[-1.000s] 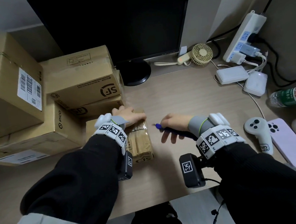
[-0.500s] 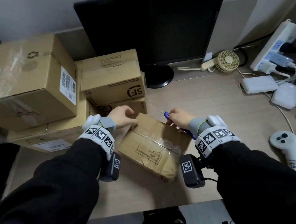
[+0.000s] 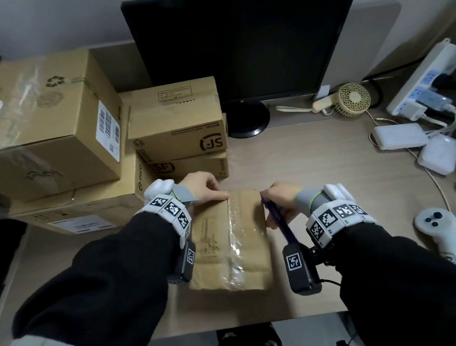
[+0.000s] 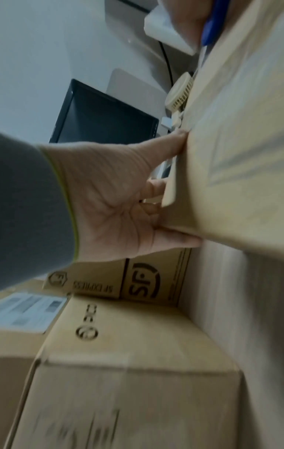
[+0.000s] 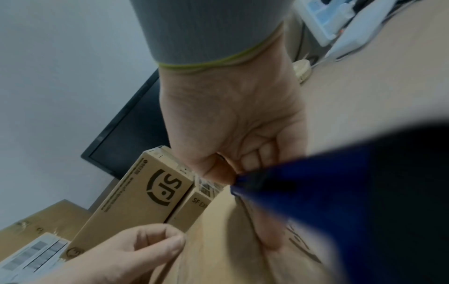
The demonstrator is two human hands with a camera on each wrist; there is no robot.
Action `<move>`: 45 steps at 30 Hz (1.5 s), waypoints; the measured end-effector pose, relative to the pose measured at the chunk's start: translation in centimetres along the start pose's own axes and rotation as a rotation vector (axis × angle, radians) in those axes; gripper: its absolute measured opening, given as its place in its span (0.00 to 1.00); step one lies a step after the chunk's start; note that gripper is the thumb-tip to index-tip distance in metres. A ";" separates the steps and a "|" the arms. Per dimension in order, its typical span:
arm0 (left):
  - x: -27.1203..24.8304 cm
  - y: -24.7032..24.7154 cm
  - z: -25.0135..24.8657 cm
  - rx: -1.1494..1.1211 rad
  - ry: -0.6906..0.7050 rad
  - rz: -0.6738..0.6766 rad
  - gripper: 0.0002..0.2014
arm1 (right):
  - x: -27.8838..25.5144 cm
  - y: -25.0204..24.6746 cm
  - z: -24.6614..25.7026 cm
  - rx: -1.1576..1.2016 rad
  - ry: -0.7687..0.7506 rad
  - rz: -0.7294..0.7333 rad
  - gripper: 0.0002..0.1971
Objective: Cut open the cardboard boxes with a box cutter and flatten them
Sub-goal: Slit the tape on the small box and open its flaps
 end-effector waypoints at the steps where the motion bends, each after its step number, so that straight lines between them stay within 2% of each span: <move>1: 0.2 -0.5 -1.0 -0.037 0.043 -0.053 0.16 | -0.2 -0.5 -0.2 0.041 -0.020 -0.032 0.09; 3: 0.3 -1.5 -1.9 -0.070 0.074 -0.176 0.19 | -0.4 -1.8 -0.2 0.084 -0.075 -0.113 0.10; 5: 0.6 -1.7 -1.5 -0.048 0.008 -0.223 0.30 | -0.5 -2.9 -0.2 0.095 -0.121 -0.160 0.09; 7: 1.1 -0.6 -0.3 -0.012 -0.126 -0.155 0.38 | -0.3 -3.6 -0.2 0.068 -0.158 -0.187 0.09; 9: 1.4 0.8 0.3 -0.038 -0.205 -0.060 0.41 | 0.1 -4.4 0.2 0.022 -0.212 -0.238 0.11; 12: 1.5 1.5 -0.1 -0.159 -0.190 -0.018 0.40 | 0.5 -4.3 1.4 -0.028 -0.267 -0.257 0.14; 15: 1.6 1.8 -0.7 -0.164 -0.139 0.035 0.40 | 0.6 -4.3 2.0 -0.058 -0.247 -0.232 0.12; 19: 1.7 2.2 -1.4 -0.048 -0.100 0.144 0.37 | 0.3 -2.2 1.0 0.057 -0.125 -0.043 0.07; 21: 1.6 2.3 -1.7 0.023 -0.112 0.182 0.39 | 0.3 -0.8 0.9 0.016 -0.079 0.062 0.06; 23: 1.5 2.2 -2.2 0.101 -0.118 0.178 0.42 | 0.2 0.4 1.0 -0.021 -0.057 0.134 0.07; 25: 1.4 1.9 -3.2 0.188 -0.097 0.119 0.41 | 0.5 1.3 1.1 -0.024 -0.054 0.171 0.07; 28: 1.0 2.0 -4.0 0.269 -0.114 0.031 0.36 | 1.0 2.0 0.9 -0.009 -0.055 0.157 0.06; 32: 1.5 2.1 -4.0 0.331 -0.134 -0.057 0.38 | 1.7 2.0 0.9 0.012 -0.088 0.114 0.09; 40: 2.0 2.2 -3.9 0.306 -0.162 -0.035 0.28 | 1.9 1.8 1.4 -0.004 -0.149 0.116 0.07; 45: 2.3 2.3 -3.7 0.257 -0.164 0.006 0.23 | 1.7 1.2 2.0 0.011 -0.189 0.080 0.10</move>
Point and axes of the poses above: each hand's wrist, its own x-axis towards the middle knuckle, its own y-axis out of the palm, z = x × y, the point moved 10 cm from there along x, towards the middle knuckle, and after that the axes turned 8 degrees about -y, right-handed, at the moved point
